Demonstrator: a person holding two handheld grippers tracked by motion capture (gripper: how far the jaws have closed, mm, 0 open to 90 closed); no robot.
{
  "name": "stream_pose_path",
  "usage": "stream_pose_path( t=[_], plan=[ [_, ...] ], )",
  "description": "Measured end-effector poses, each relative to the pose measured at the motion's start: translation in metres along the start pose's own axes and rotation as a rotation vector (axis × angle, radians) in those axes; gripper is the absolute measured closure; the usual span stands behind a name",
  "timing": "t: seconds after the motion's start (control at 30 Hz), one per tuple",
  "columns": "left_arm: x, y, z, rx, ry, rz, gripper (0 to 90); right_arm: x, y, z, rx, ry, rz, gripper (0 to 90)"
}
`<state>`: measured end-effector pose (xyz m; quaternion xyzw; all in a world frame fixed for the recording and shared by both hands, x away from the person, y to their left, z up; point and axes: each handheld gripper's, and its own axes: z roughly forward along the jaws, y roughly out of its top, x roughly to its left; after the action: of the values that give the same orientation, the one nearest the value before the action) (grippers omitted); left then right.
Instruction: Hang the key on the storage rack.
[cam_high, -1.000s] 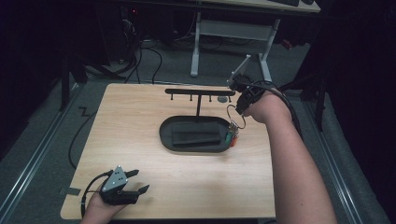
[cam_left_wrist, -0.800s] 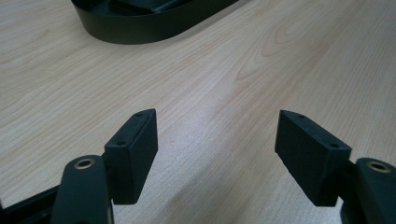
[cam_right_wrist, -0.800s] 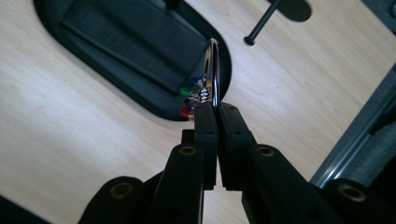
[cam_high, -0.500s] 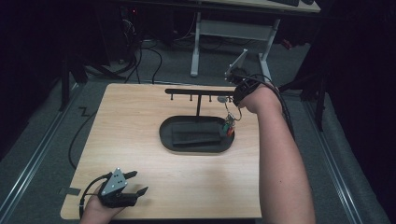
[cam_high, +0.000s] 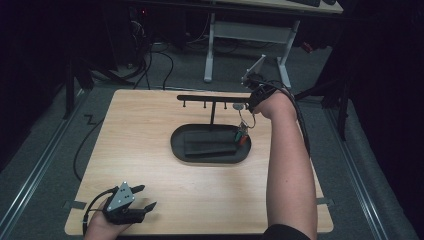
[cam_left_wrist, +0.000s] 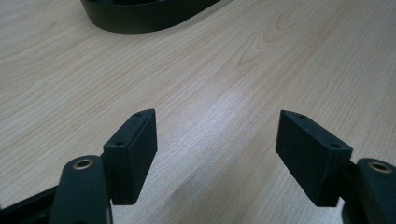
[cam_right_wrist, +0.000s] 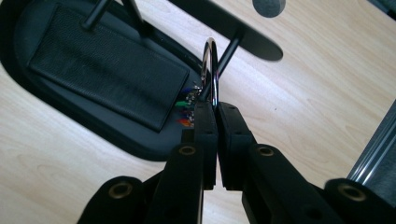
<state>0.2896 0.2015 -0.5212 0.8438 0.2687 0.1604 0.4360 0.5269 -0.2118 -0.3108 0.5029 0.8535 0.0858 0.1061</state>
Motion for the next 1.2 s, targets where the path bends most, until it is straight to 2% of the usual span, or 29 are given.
stream_pose_path(
  t=[0.13,0.33,0.37,0.5,0.6,0.7,0.93,1.0,1.1,1.2],
  plan=[
    [0.001,0.000,0.001,-0.001,0.000,-0.001,29.9,-0.002,0.003,0.001,-0.005,-0.008,-0.003,87.7],
    [0.000,0.001,0.002,-0.002,-0.003,0.005,29.9,0.000,0.005,0.004,-0.019,-0.058,-0.009,83.6],
    [0.000,0.001,0.001,-0.003,-0.002,0.006,29.9,0.000,0.005,0.004,-0.031,-0.072,-0.010,80.2],
    [0.001,0.001,0.001,-0.005,0.000,0.005,29.6,0.001,0.002,-0.001,-0.080,-0.106,0.013,76.2],
    [0.000,0.002,0.001,-0.008,0.000,0.006,29.5,0.003,-0.001,-0.005,-0.092,-0.109,0.016,72.2],
    [-0.001,0.003,0.001,-0.005,-0.002,0.010,29.4,0.006,-0.006,-0.007,-0.099,-0.113,0.027,66.0],
    [-0.002,0.003,0.002,-0.010,-0.013,0.014,28.9,0.010,-0.026,-0.007,-0.134,-0.083,0.039,46.2],
    [-0.002,0.004,0.003,-0.009,-0.014,0.016,28.5,0.012,-0.032,-0.004,-0.157,-0.081,0.030,37.8],
    [-0.003,0.004,0.003,-0.008,-0.014,0.021,28.2,0.016,-0.040,-0.002,-0.204,-0.084,-0.006,31.9],
    [-0.004,0.004,0.003,-0.011,-0.011,0.022,27.9,0.019,-0.046,0.003,-0.237,-0.106,-0.011,29.0]
  ],
)
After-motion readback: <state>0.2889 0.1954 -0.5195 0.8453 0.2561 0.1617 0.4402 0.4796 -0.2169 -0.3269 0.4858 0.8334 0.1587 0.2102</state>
